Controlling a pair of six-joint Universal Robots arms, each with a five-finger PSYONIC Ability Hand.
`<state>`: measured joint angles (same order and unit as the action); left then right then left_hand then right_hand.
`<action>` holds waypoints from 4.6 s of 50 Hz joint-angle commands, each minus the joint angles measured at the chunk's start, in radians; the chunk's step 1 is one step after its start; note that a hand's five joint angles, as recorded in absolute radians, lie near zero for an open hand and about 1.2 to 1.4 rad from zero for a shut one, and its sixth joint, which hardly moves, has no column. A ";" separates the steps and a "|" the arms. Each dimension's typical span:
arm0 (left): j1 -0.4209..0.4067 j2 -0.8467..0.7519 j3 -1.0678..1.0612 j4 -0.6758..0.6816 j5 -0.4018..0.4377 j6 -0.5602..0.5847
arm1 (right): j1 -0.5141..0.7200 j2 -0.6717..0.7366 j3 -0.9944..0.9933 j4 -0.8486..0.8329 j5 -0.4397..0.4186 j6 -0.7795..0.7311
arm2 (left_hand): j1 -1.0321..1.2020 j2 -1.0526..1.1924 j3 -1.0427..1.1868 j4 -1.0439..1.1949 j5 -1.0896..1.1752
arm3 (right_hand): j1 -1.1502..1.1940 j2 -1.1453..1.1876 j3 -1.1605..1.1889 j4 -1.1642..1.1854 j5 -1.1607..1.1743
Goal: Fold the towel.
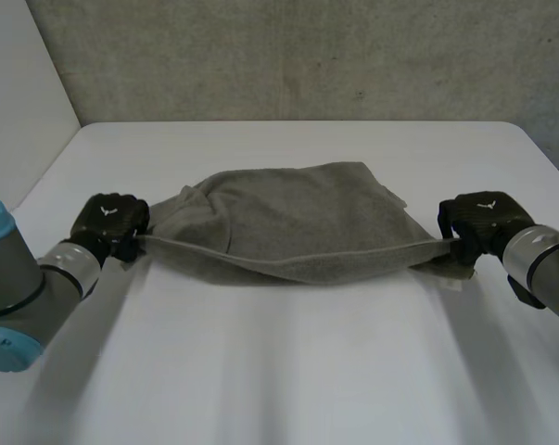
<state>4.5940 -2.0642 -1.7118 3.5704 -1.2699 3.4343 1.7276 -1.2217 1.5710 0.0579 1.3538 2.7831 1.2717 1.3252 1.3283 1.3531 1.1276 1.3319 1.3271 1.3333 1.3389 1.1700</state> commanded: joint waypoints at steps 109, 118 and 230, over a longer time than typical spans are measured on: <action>0.100 0.256 -0.056 -0.058 0.161 0.068 | -0.086 -0.104 -0.104 0.151 -0.211 -0.388 | 0.125 0.071 0.068 0.043 0.094 | 0.064 0.069 0.063 0.057 0.052; 0.094 0.073 0.156 -0.065 0.155 0.083 | -0.056 0.076 -0.184 0.141 -0.162 -0.404 | 0.125 0.071 0.068 0.043 0.094 | 0.064 0.069 0.063 0.057 0.052; -0.020 0.233 0.000 -0.133 -0.072 0.092 | -0.433 0.031 -0.075 -0.026 -0.142 -0.482 | -1.093 -1.147 -1.150 -1.175 -1.124 | 0.064 0.069 0.063 0.057 0.052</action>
<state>4.5627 -1.8453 -1.7035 3.4362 -1.3428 3.5266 1.3642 -1.1733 1.6423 -0.0496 1.2138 2.3795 0.2389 0.2351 0.2399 0.2475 0.0478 1.3121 1.2826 1.3151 1.3345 1.1584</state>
